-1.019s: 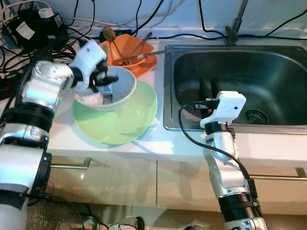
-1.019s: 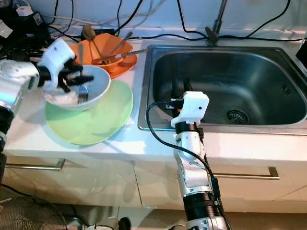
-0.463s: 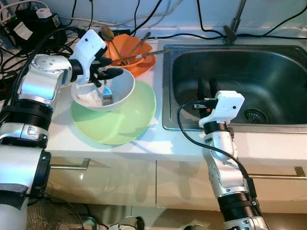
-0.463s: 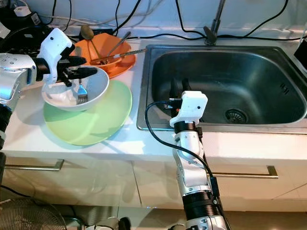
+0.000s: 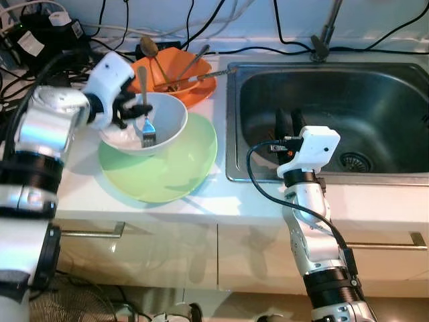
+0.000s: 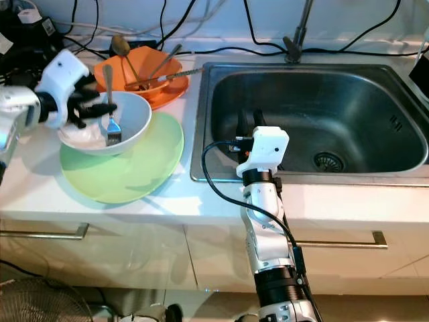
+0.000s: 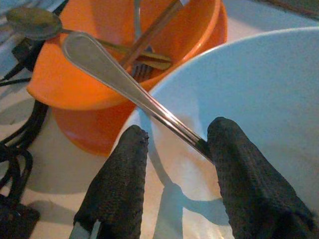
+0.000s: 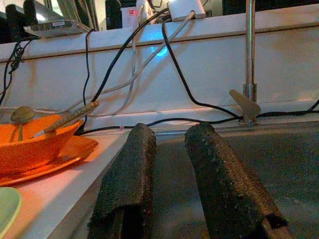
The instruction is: Kitchen organization
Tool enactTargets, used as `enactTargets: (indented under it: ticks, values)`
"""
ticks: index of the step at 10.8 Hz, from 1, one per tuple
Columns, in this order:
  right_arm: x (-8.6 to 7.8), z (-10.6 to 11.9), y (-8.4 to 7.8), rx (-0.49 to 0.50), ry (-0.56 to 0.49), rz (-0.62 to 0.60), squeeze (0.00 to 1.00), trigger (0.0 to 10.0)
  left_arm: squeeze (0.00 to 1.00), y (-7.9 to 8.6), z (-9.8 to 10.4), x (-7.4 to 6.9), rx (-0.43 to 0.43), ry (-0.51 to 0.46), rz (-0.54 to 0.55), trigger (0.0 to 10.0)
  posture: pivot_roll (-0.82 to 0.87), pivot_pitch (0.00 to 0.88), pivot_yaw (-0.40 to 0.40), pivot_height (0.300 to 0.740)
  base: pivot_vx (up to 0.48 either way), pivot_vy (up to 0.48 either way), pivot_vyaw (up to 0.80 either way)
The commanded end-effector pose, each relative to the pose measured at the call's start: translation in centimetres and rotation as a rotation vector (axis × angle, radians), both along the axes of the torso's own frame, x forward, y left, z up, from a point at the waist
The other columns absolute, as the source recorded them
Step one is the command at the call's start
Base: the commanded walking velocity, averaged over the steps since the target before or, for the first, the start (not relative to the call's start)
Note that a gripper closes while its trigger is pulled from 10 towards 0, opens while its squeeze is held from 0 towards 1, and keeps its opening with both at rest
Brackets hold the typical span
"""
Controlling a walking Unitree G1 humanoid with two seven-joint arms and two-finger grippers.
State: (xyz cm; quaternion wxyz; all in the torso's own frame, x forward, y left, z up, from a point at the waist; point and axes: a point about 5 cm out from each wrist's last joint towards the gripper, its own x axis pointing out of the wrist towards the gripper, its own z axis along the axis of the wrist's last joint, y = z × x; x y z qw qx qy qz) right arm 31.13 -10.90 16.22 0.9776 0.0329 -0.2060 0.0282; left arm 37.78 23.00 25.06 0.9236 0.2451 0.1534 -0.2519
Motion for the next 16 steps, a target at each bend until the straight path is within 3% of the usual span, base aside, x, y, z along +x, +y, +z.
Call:
enactTargets:
  ticks: [1,8,9,10,16]
  values:
    - [0.1,-1.0,0.0,-0.004,0.052,-0.005,0.00,10.0,0.00,0.1,0.1,-0.3,-0.006,0.007,-0.002,10.0,0.08,0.059,0.084,0.740,0.000,0.000,0.00]
    - [0.1,-1.1,0.2,-0.001,0.056,-0.006,0.00,10.0,0.00,-1.3,-1.6,-0.2,-0.055,0.037,0.012,10.0,0.06,0.054,0.093,0.740,0.000,0.000,0.00]
    - [0.1,-1.1,0.1,-0.002,0.057,-0.008,0.00,10.0,0.00,-1.7,-1.6,0.2,-0.087,0.013,0.032,5.9,0.06,0.057,0.093,0.740,0.000,0.000,0.00]
    - [0.1,-1.1,0.0,-0.003,0.057,-0.009,0.00,10.0,0.00,-1.9,-1.7,0.4,-0.104,0.000,0.052,0.0,0.06,0.058,0.092,0.740,0.000,0.000,0.00]
    - [0.3,-1.1,-0.2,-0.010,0.062,-0.013,0.00,10.0,0.00,-2.5,-2.7,0.3,-0.124,-0.007,0.078,0.0,0.06,0.068,0.082,0.740,0.000,0.000,0.00]
